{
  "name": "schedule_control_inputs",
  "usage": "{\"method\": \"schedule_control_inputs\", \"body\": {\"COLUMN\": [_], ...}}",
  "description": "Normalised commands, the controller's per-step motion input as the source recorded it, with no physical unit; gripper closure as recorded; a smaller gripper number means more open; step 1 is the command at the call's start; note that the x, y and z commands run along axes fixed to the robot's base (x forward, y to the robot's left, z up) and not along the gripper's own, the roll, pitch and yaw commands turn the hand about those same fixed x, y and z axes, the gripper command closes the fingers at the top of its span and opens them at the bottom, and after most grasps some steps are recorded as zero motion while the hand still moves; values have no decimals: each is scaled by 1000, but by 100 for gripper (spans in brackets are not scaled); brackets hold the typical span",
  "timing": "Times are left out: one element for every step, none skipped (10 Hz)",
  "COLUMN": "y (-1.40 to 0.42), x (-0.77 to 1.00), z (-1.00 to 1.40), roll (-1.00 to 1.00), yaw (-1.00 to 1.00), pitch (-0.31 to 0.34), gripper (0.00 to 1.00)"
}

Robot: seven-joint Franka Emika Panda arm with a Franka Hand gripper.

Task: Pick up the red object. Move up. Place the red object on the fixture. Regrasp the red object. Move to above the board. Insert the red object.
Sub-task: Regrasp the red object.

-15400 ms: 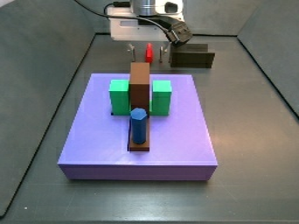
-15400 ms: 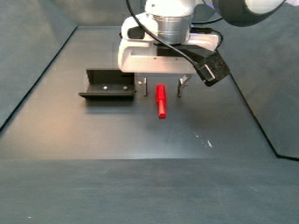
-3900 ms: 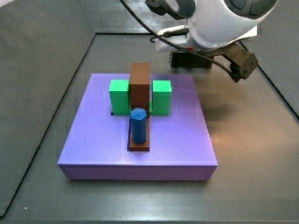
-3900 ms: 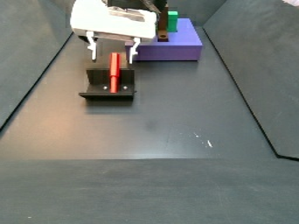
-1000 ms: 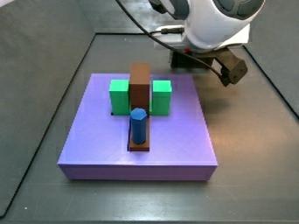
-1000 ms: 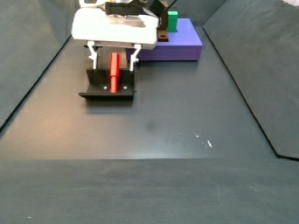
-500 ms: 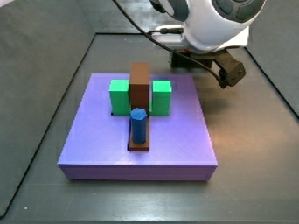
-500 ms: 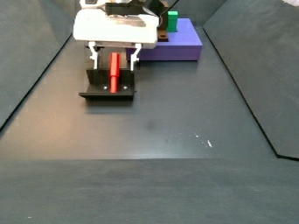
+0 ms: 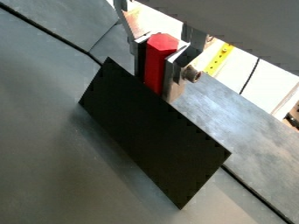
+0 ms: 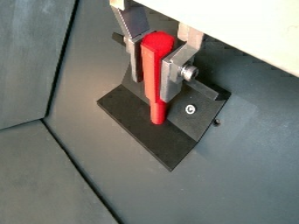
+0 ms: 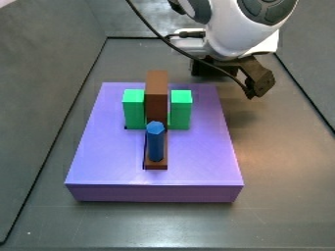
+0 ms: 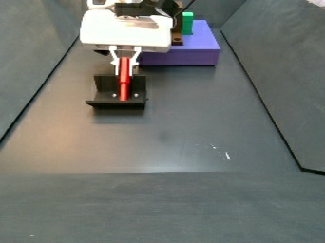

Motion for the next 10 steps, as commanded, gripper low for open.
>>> {"method": "schedule_control_inputs", "body": {"y": [0, 0, 0, 0, 0, 0, 0, 0, 0, 0], "x": [0, 0, 0, 0, 0, 0, 0, 0, 0, 0], "z": [0, 0, 0, 0, 0, 0, 0, 0, 0, 0], "roll": [0, 0, 0, 0, 0, 0, 0, 0, 0, 0], "yaw": [0, 0, 0, 0, 0, 0, 0, 0, 0, 0], "pitch": [0, 0, 0, 0, 0, 0, 0, 0, 0, 0], "gripper": [100, 100, 100, 100, 100, 100, 100, 100, 100, 100]}}
